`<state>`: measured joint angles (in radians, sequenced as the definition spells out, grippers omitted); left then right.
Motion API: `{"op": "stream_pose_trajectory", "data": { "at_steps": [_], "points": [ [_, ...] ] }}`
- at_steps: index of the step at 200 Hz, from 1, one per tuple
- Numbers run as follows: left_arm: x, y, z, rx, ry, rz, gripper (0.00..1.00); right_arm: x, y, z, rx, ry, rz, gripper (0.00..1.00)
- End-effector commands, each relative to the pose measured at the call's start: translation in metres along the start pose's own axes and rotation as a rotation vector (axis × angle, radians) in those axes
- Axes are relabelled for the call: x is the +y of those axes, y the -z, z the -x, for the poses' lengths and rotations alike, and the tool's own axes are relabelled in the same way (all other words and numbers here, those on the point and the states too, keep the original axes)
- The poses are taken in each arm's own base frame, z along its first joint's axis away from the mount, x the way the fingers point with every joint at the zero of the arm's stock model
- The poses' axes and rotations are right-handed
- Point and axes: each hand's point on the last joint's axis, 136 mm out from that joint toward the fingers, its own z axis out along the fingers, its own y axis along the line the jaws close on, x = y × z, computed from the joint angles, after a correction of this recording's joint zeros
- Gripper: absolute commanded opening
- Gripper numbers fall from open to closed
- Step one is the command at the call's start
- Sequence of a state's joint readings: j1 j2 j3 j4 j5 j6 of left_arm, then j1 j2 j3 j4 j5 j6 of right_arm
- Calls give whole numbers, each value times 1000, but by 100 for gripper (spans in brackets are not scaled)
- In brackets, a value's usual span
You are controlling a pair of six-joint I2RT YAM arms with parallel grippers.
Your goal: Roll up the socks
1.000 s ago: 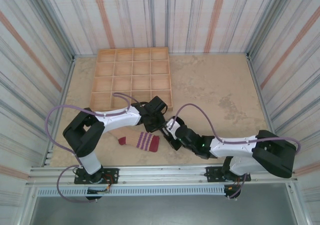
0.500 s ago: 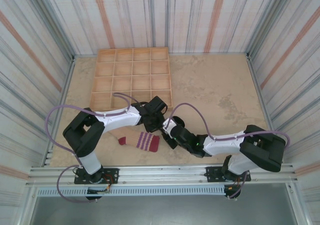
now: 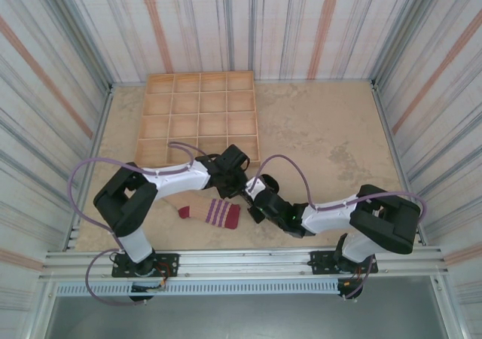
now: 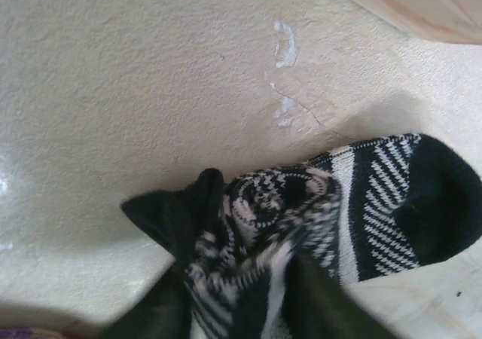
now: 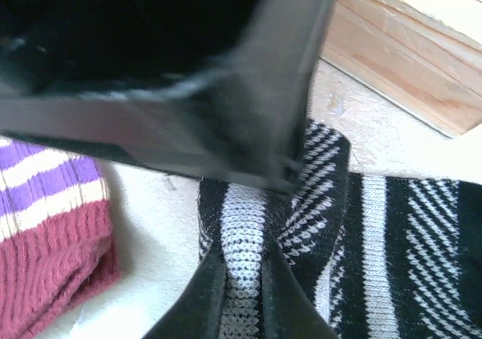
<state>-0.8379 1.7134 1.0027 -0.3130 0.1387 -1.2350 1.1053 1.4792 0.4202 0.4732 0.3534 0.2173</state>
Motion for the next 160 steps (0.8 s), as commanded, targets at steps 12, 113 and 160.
{"op": "stream_pose_trajectory", "data": {
  "at_steps": [12, 113, 160],
  "points": [
    [-5, 16, -2, -14, -8, -40, 74, -2, 0, -57, 186, -113, 79, 2],
    [-7, 48, 13, -172, -59, -53, 83, -19, 16, -101, 360, -627, 177, 0],
    [-19, 39, 4, -165, -92, -83, 76, -29, 16, -109, 461, -860, 259, 0]
  ]
}}
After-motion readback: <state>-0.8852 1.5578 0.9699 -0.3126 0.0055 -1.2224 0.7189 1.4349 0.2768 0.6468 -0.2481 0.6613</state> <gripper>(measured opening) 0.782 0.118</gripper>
